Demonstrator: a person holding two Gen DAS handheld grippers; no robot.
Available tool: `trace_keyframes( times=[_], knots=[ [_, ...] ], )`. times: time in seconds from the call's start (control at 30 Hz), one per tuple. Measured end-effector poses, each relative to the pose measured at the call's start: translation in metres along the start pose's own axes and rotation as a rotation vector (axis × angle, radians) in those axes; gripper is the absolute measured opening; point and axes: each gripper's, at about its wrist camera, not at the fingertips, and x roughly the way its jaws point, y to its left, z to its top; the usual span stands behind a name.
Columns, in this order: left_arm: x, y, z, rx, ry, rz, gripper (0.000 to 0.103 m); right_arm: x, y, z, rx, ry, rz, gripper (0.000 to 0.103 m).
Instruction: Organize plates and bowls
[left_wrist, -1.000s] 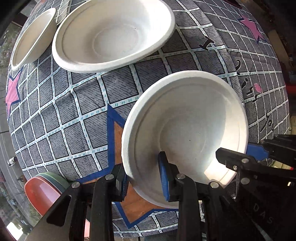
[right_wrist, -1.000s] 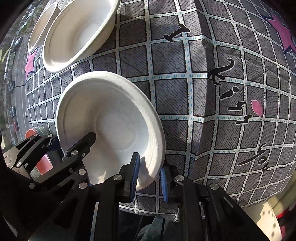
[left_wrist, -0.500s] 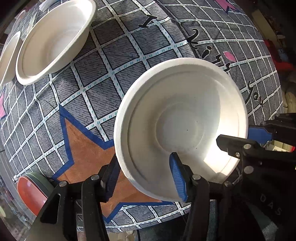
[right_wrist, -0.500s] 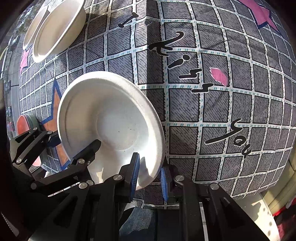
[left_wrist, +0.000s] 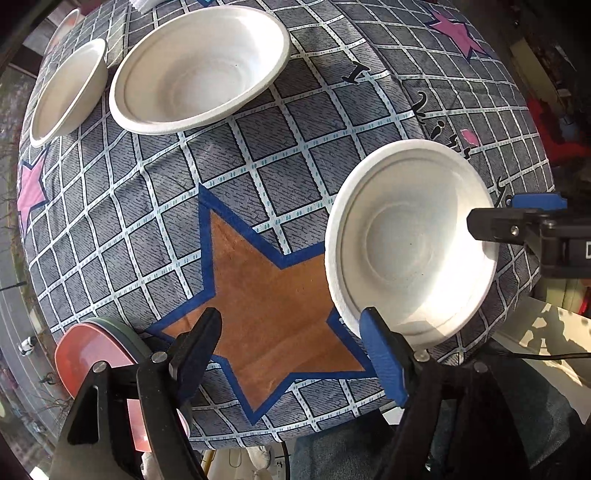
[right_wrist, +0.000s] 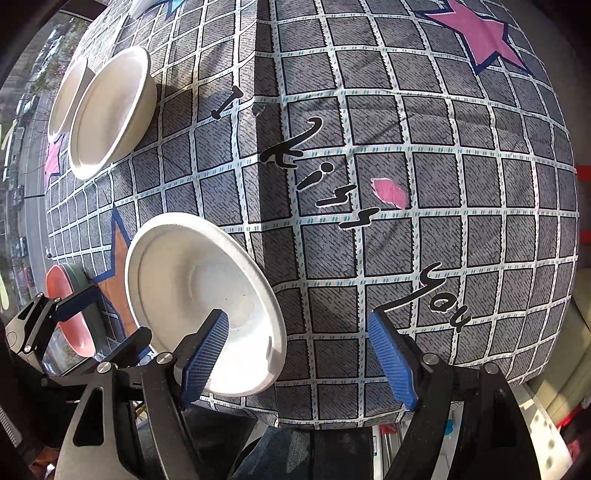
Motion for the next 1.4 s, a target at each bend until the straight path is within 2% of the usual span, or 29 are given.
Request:
trace_keyframes(
  times=[0.2,0.23,0.37,0.7,0.93,1.2,1.4],
  knots=[
    [-0.005,0.037,-0.005,-0.058,-0.018,-0.041,0.08,-0.014,-0.023,0.021,0.054,0.008,0.022,0.095],
    [-0.015,0.051,-0.012,-0.064,-0.023,-0.051,0.08,-0.012,-0.025,0.023,0.06,0.008,0.023,0.095],
    [-0.033,0.064,-0.01,-0.074,-0.041,-0.052,0.08,-0.021,-0.027,0.027,0.069,0.007,0.02,0.095],
    [-0.055,0.108,-0.009,-0.161,-0.076,-0.056,0.08,-0.03,-0.013,0.051,0.043,-0.006,0.0,0.095],
    [-0.088,0.167,0.016,-0.28,-0.119,-0.046,0.08,-0.047,-0.004,0.078,-0.023,-0.029,-0.038,0.095],
    [-0.097,0.232,0.052,-0.417,-0.132,-0.015,0.08,-0.064,0.025,0.125,-0.126,-0.046,-0.084,0.095],
    [-0.097,0.274,0.089,-0.477,-0.139,-0.005,0.08,-0.061,0.059,0.157,-0.215,-0.038,-0.091,0.095]
  ],
)
